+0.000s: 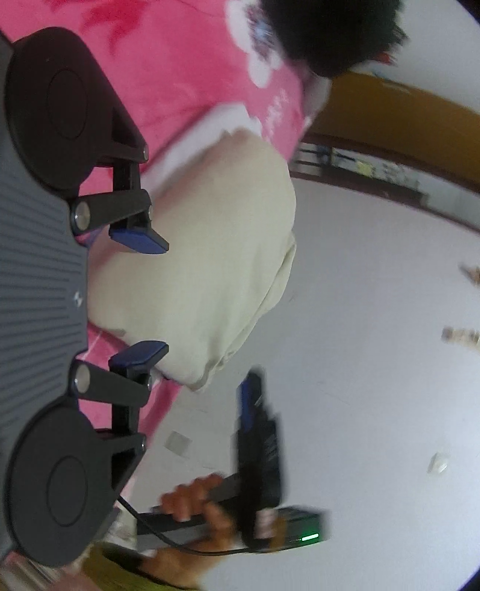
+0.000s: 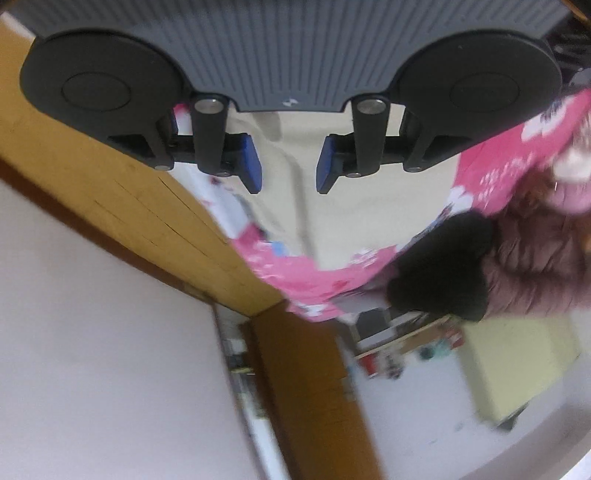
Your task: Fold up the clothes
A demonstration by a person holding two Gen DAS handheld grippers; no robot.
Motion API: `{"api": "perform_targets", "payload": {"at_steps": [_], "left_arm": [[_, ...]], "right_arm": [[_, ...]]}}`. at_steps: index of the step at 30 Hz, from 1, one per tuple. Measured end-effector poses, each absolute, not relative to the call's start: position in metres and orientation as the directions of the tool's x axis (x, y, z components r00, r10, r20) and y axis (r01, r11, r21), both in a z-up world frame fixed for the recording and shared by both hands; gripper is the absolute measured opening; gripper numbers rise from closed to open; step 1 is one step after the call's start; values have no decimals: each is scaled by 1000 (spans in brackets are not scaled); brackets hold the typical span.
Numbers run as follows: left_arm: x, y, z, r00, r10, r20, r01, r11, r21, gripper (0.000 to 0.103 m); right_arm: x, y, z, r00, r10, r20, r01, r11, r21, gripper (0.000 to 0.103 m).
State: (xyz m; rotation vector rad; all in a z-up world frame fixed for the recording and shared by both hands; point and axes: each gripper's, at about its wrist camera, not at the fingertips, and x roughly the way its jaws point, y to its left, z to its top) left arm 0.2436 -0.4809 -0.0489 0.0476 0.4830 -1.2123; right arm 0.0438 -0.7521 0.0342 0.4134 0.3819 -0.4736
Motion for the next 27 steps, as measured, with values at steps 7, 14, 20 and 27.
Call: {"api": "perform_targets", "payload": {"at_steps": [7, 14, 20, 27], "left_arm": [[213, -500, -76, 313, -867, -387, 909, 392, -143, 53], [224, -503, -71, 273, -891, -363, 899, 370, -232, 53], [226, -493, -66, 248, -907, -339, 888, 353, -295, 52], [233, -486, -69, 218, -927, -305, 863, 329, -384, 52]], "right_arm": [[128, -745, 10, 793, -322, -516, 427, 899, 96, 20], [145, -753, 16, 748, -356, -561, 477, 875, 81, 20], [193, -739, 47, 843, -264, -469, 319, 947, 41, 20], [257, -737, 5, 775, -249, -581, 294, 956, -19, 17]]}}
